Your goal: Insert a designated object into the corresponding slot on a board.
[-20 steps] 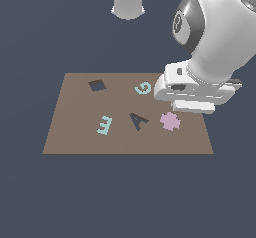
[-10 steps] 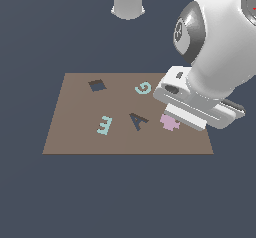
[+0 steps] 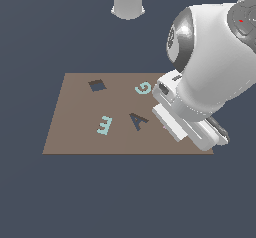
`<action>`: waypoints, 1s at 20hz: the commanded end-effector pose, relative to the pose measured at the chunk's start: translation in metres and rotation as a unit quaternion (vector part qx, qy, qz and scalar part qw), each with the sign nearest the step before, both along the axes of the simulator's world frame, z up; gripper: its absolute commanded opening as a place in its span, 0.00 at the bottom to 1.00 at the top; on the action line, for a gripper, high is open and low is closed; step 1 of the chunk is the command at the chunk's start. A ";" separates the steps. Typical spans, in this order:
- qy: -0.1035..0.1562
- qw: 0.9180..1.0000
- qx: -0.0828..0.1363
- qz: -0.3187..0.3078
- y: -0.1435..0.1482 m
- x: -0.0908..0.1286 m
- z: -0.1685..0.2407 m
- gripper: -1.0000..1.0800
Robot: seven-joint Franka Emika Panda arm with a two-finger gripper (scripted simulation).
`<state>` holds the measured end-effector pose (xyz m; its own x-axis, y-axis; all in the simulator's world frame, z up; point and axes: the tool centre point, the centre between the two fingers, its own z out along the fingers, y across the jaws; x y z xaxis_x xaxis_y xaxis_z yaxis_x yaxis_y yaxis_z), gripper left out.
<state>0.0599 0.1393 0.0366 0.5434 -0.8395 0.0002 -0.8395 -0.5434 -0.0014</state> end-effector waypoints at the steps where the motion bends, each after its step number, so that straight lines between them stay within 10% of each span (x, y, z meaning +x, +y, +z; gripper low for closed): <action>1: 0.000 0.998 0.000 -0.059 -0.009 0.006 0.001 0.00; 10: 0.000 0.964 0.000 -0.266 -0.045 0.015 0.002 0.00; 20: 0.000 0.884 0.001 -0.468 -0.083 0.007 0.003 0.00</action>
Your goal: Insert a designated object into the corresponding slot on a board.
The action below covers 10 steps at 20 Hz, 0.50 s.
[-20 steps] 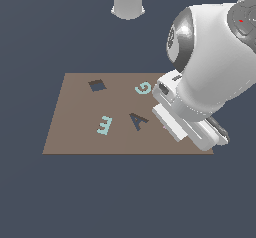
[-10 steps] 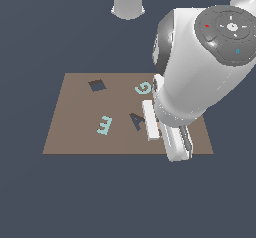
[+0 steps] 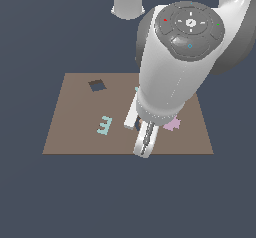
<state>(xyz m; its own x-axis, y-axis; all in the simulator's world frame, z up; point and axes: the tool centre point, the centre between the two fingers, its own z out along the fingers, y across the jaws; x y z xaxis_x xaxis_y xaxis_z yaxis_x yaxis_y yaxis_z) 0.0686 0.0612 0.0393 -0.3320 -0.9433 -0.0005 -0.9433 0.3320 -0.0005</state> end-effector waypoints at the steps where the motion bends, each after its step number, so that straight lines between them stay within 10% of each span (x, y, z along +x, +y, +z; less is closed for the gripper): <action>1: 0.000 0.999 0.000 -0.048 -0.008 -0.003 0.000 0.00; 10: 0.000 0.986 0.000 -0.168 -0.026 -0.016 0.001 0.00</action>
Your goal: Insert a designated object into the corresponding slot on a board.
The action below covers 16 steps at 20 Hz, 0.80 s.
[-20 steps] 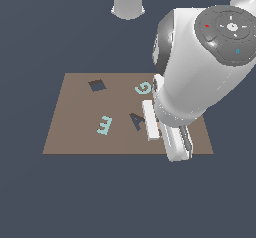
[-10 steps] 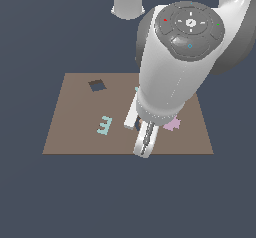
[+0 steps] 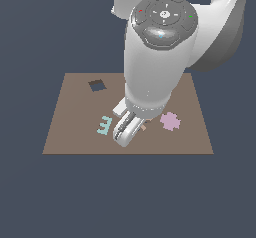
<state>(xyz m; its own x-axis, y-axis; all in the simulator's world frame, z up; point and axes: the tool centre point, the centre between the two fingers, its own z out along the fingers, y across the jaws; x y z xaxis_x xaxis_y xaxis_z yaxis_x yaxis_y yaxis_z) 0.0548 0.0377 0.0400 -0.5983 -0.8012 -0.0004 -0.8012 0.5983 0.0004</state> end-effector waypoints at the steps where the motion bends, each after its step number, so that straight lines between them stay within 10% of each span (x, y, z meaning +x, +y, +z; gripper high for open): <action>1: 0.000 1.000 0.000 -0.027 -0.003 -0.003 0.000 0.00; 16: 0.000 0.997 0.000 -0.073 -0.009 -0.010 -0.005 0.00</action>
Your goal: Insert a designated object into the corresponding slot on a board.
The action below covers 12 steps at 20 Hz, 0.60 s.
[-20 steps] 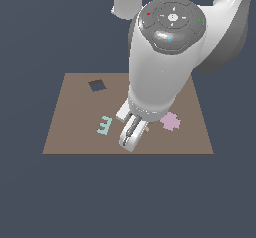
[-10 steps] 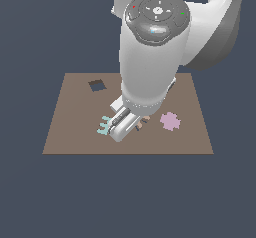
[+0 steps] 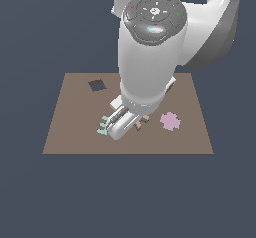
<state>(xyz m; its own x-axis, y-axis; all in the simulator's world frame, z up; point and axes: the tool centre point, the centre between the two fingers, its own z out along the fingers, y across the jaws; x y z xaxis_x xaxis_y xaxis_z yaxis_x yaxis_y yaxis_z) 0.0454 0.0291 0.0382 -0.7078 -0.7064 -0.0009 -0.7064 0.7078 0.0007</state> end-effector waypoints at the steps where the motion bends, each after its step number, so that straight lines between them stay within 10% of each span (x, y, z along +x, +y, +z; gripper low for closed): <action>1: 0.000 1.000 0.000 -0.001 0.000 0.000 -0.006 0.00; 3: 0.000 1.000 0.000 -0.002 0.000 -0.001 -0.008 0.00; 4: 0.000 1.000 0.000 -0.002 0.000 -0.001 -0.008 0.96; 12: 0.000 1.000 0.000 -0.002 0.000 -0.001 -0.008 0.96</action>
